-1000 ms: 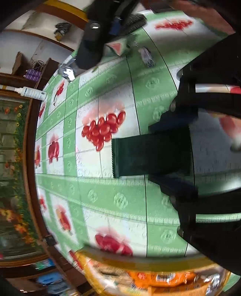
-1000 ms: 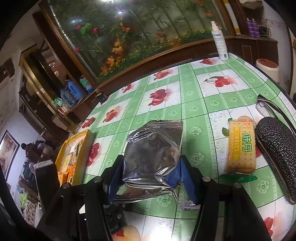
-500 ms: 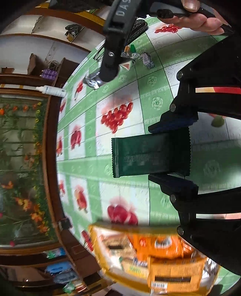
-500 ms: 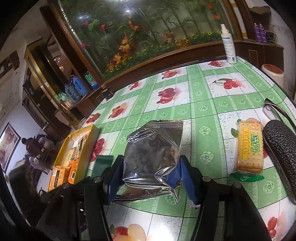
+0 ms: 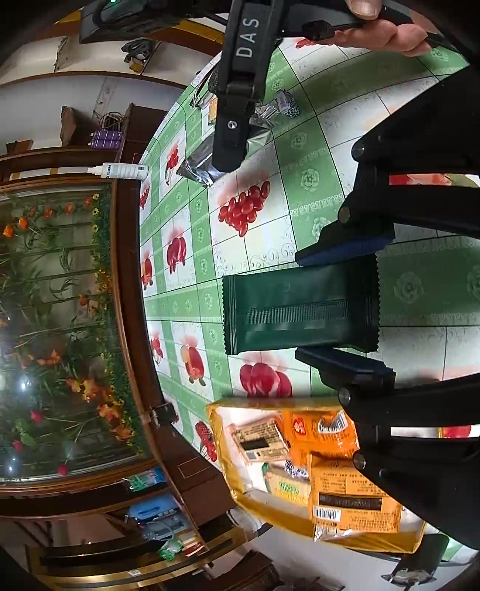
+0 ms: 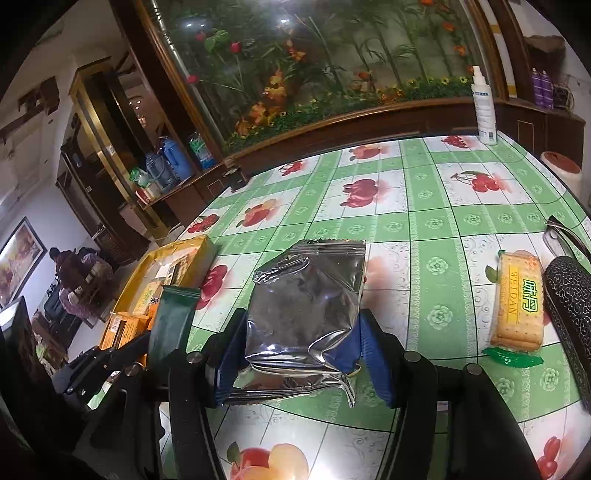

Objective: Organize snacks
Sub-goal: 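Carry the foil bag and dark green bag over the tray and release both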

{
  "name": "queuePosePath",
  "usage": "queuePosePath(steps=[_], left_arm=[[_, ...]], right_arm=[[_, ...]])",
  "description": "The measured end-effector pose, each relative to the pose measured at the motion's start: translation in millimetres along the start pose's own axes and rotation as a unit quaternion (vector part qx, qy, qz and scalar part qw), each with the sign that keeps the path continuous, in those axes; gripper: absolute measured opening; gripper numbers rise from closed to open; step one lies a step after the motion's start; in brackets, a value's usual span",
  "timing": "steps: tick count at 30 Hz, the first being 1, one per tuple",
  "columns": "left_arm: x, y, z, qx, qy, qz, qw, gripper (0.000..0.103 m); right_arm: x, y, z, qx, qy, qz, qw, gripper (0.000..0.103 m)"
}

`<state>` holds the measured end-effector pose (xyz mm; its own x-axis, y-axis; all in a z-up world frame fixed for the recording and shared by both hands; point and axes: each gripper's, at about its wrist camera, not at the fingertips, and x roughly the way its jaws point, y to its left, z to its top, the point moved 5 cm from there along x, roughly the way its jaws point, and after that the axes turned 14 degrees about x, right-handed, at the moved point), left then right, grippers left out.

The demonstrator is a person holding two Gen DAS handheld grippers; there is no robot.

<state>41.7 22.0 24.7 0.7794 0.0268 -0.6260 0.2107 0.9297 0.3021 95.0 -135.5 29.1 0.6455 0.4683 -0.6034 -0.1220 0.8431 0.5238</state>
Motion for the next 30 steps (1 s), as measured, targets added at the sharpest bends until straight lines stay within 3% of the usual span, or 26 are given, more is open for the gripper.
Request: queuePosePath(steps=[30], left_arm=[[-20,32,-13,-0.016,-0.021,0.036,0.9990,0.042]], right_arm=[[7,34,-24,-0.061,0.003,0.033,0.998,0.060]])
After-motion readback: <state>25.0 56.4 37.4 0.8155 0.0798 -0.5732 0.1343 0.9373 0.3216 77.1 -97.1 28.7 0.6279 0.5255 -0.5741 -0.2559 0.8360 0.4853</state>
